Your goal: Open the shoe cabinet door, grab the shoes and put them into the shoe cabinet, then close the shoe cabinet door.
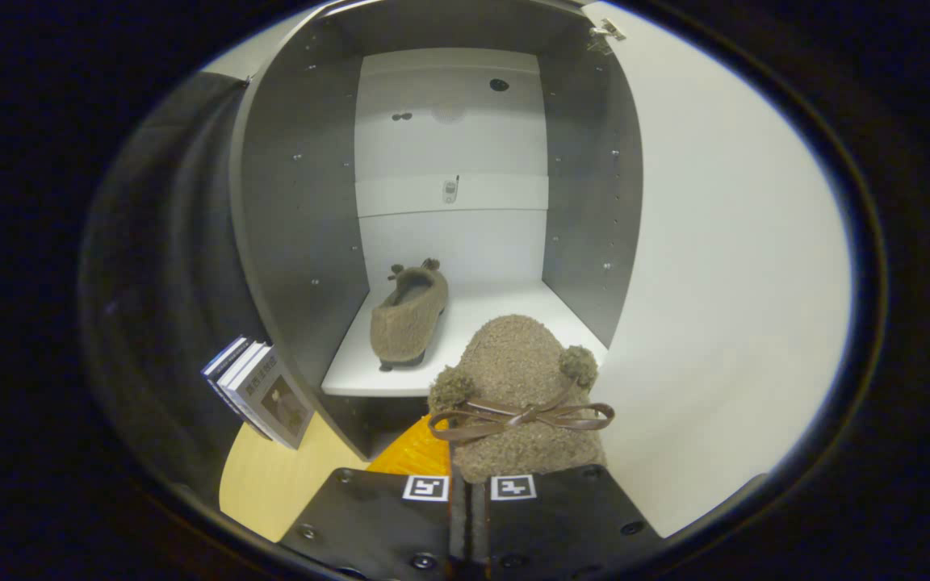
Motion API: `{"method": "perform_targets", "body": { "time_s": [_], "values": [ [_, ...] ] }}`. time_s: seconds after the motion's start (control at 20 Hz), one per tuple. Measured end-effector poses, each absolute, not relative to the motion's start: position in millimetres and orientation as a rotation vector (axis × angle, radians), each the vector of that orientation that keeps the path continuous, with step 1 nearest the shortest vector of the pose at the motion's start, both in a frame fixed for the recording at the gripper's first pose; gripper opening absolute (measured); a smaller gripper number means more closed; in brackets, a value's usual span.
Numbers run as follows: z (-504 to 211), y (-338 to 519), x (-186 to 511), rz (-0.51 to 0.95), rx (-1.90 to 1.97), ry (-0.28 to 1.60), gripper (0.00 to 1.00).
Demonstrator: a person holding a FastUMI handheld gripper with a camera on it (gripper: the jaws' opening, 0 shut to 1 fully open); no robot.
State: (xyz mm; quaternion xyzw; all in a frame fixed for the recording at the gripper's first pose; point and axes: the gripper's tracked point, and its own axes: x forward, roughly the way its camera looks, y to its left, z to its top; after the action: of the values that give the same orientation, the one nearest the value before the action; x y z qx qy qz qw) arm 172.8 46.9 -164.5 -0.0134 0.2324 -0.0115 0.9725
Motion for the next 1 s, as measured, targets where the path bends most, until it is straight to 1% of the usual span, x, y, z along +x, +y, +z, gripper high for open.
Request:
{"method": "perform_targets", "body": {
  "time_s": [0.25, 0.6, 1.0],
  "values": [
    [-163, 38, 243, -0.028, -0.045, 0.479, 0.05],
    [-180, 35, 336, -0.026, -0.042, 0.507, 0.05],
    [-218, 27, 403, -0.055, -0.011, 0.578, 0.05]
  ]
}}
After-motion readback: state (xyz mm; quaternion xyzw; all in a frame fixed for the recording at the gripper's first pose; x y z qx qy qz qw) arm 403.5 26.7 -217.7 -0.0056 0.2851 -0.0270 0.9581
